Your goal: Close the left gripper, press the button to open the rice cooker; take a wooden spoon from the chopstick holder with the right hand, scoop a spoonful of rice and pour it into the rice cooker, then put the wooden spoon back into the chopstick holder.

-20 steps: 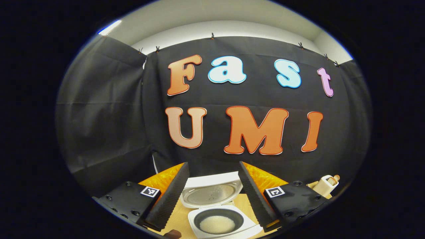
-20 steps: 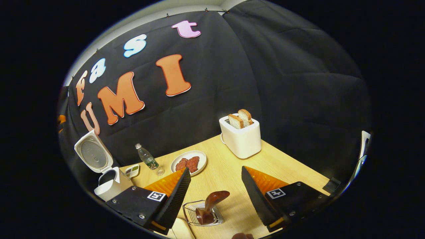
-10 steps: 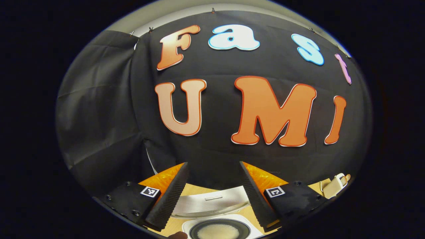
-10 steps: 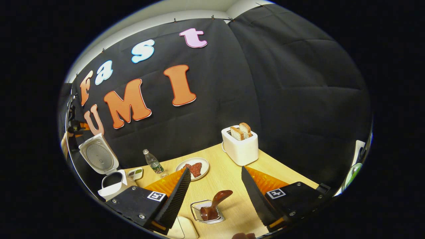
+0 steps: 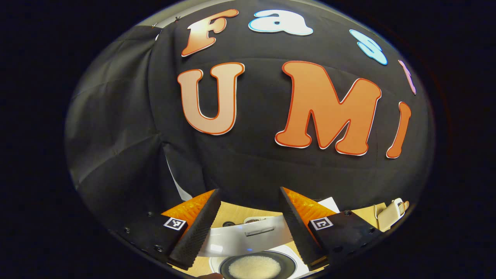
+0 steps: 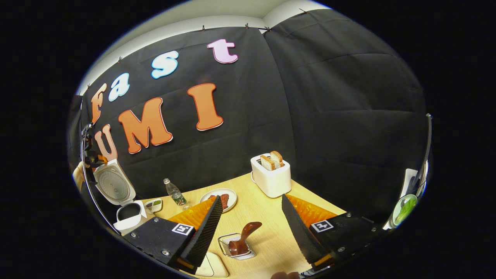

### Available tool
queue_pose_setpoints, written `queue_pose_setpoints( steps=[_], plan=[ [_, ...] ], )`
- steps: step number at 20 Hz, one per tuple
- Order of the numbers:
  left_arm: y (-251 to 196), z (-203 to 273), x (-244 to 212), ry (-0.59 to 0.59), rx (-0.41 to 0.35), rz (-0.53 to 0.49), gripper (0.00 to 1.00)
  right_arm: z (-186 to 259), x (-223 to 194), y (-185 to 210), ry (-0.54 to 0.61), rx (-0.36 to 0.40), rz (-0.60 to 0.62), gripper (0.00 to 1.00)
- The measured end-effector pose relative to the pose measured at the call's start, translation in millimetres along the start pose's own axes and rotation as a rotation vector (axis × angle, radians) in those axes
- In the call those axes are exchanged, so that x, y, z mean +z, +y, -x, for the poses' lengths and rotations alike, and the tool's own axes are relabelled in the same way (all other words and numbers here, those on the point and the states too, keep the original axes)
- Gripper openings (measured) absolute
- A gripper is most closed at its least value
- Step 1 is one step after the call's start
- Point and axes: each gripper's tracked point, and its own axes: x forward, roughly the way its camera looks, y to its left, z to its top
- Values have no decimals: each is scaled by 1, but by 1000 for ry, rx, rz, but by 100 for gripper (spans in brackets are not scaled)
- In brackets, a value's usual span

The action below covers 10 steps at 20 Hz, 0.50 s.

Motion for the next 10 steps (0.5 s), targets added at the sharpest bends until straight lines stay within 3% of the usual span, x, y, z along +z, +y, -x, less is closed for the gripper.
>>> queue_pose_setpoints(
  steps=[6,10],
  plan=[
    [-17,42,-30,54,-55,-15,100,3,6,1,-10,30,-28,94],
    [-39,71,-74,101,-96,-65,100,4,-2,8,6,77,-31,94]
  ],
)
